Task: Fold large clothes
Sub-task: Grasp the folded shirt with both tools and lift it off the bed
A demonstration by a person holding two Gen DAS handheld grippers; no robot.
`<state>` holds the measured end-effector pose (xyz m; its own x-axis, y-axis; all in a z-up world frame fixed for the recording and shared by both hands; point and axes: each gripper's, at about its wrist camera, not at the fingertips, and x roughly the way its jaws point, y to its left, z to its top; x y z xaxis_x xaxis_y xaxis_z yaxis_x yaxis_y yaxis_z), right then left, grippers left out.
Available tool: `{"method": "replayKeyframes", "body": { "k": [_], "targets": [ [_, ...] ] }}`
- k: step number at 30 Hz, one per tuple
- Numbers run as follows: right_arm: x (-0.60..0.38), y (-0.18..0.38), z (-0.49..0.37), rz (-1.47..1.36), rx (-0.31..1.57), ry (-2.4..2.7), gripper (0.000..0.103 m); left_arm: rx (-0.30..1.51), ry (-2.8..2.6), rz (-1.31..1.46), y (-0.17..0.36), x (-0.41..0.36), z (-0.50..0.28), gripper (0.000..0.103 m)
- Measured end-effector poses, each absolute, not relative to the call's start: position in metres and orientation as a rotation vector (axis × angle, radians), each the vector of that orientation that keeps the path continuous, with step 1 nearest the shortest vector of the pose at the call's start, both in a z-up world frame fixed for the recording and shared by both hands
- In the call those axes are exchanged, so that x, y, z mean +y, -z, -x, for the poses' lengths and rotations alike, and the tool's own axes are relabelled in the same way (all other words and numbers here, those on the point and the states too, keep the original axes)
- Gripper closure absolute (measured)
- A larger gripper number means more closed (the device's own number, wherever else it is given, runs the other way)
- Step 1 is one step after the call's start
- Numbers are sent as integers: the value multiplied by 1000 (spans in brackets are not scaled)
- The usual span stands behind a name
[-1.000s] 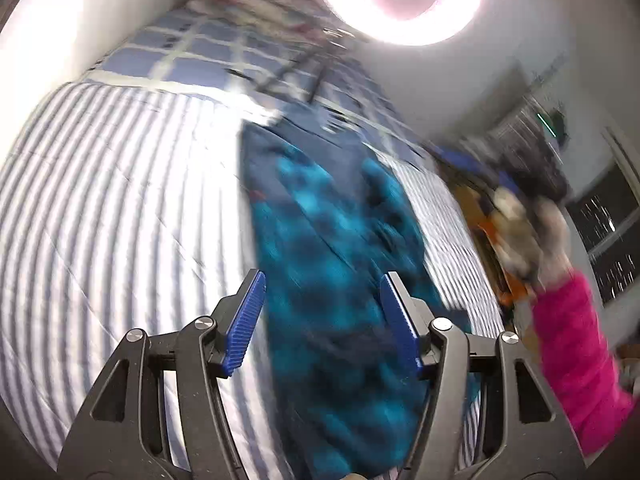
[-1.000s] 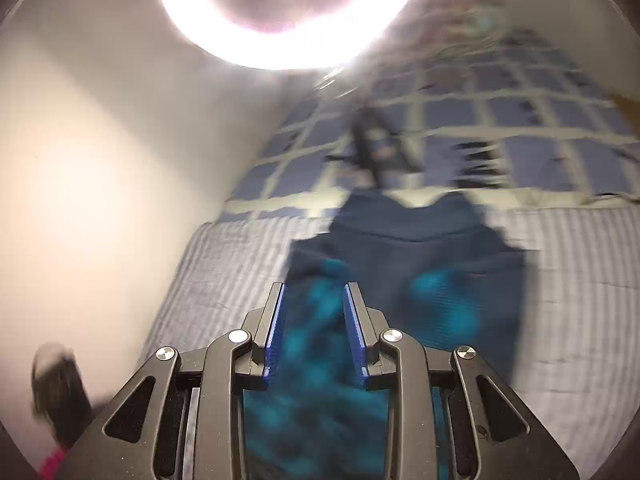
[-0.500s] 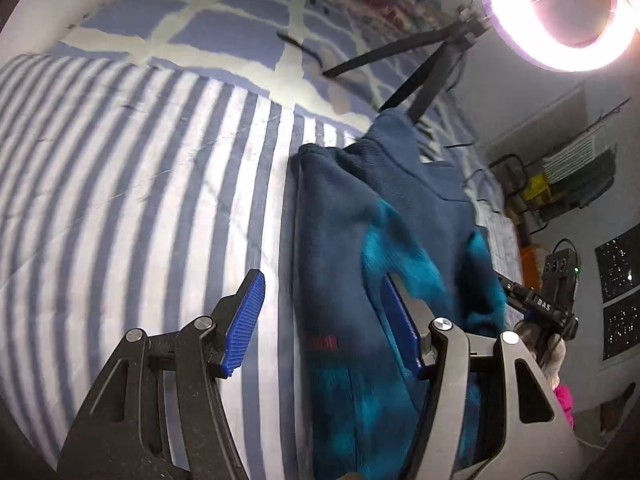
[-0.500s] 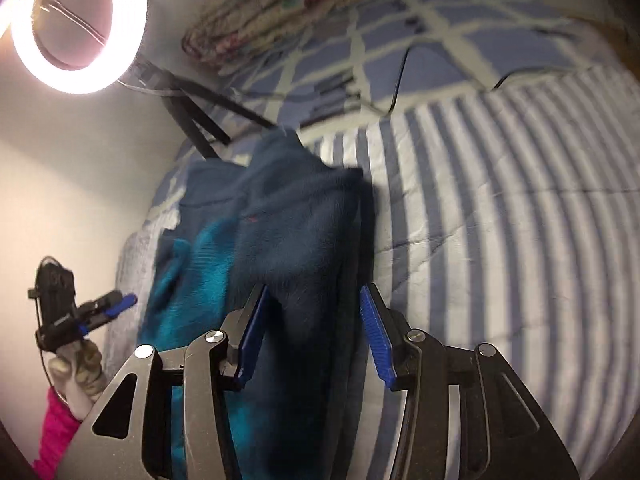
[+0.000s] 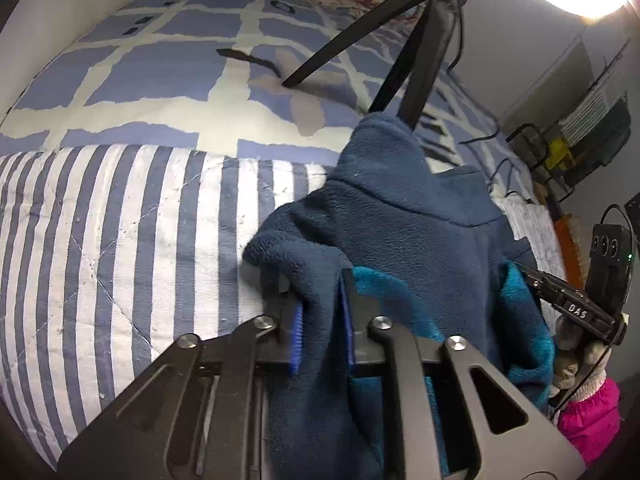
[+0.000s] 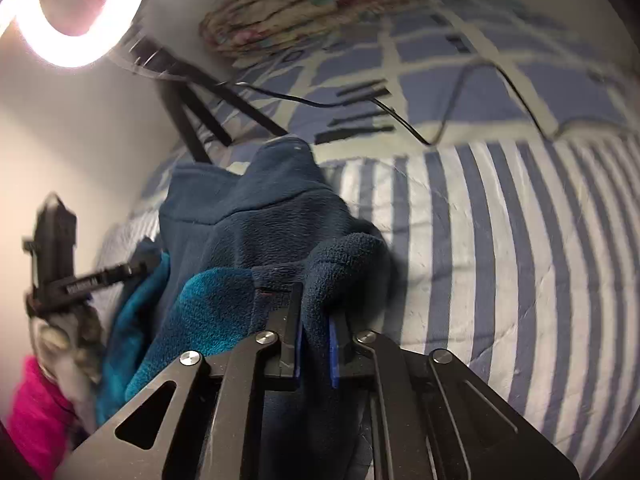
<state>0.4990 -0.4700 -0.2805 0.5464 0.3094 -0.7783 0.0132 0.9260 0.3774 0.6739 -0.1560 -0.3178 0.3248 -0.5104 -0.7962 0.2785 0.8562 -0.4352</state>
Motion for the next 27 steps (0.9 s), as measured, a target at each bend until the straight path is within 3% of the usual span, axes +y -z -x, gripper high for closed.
{"method": "replayKeyframes", "body": {
  "k": [15, 27],
  "targets": [
    [-452, 187, -446, -229, 839, -194, 97, 942, 647, 266, 215, -125, -602, 95],
    [-407, 102, -314, -118, 795, -266, 97, 877, 714, 171, 145, -83, -444, 95]
  ]
}}
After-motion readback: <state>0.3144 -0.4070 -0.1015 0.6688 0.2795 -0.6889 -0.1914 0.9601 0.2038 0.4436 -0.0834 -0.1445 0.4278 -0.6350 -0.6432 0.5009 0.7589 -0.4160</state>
